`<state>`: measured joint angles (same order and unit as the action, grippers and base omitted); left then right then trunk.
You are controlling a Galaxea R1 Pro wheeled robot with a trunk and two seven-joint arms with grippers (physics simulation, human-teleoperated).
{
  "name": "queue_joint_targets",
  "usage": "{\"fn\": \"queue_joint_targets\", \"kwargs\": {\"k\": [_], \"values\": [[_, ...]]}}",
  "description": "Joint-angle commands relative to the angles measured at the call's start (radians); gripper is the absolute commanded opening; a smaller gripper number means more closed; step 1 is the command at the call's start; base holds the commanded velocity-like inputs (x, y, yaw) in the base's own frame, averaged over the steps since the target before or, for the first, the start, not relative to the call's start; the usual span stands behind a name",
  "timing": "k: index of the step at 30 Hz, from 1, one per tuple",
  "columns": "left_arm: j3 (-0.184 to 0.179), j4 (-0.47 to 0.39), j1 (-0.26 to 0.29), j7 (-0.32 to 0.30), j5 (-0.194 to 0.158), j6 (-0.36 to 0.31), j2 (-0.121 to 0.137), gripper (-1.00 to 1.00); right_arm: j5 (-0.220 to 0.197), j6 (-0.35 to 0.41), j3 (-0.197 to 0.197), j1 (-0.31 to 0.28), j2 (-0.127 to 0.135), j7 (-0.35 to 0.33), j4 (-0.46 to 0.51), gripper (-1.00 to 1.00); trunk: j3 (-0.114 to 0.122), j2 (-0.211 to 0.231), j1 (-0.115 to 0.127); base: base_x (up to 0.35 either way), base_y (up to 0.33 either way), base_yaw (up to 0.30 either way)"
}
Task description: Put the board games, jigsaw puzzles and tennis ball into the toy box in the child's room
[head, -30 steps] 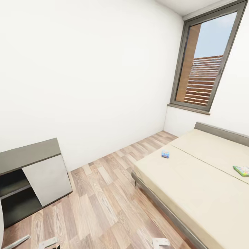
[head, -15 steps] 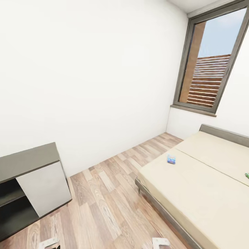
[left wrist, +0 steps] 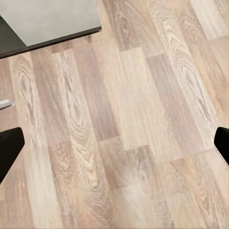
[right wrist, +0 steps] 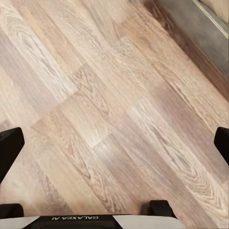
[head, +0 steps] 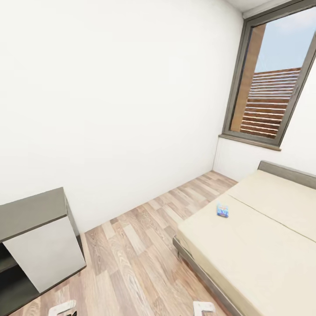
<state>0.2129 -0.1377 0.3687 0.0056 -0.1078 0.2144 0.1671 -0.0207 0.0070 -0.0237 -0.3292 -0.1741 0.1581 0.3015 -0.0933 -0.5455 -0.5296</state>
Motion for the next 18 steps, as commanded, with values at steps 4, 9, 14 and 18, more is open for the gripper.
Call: {"fn": "queue_joint_targets", "kwargs": {"k": [4,9,14,18], "values": [[-0.004,0.001,0.001,0.001,-0.01,0.003,0.0,1.0,-0.003,0.001,-0.003,-0.001,0.0,0.004,0.001,1.0,-0.002,-0.002,-0.001,0.332,0.0,-0.029],[-0.004,0.001,0.001,0.001,-0.01,0.003,0.0,1.0,-0.004,0.001,-0.004,-0.001,0.0,0.004,0.001,1.0,-0.002,-0.002,-0.001,0.33,0.023,-0.172],[-0.004,0.001,0.001,0.001,-0.01,0.003,0.0,1.0,-0.003,0.001,-0.004,0.0,0.0,0.004,0.001,1.0,-0.002,-0.002,-0.001,0.306,0.125,-0.171],[-0.003,0.001,0.001,0.001,-0.011,0.005,0.001,1.0,-0.002,0.001,-0.004,0.001,0.0,0.004,0.001,1.0,-0.002,-0.002,-0.001,0.217,0.089,-0.048]]}}
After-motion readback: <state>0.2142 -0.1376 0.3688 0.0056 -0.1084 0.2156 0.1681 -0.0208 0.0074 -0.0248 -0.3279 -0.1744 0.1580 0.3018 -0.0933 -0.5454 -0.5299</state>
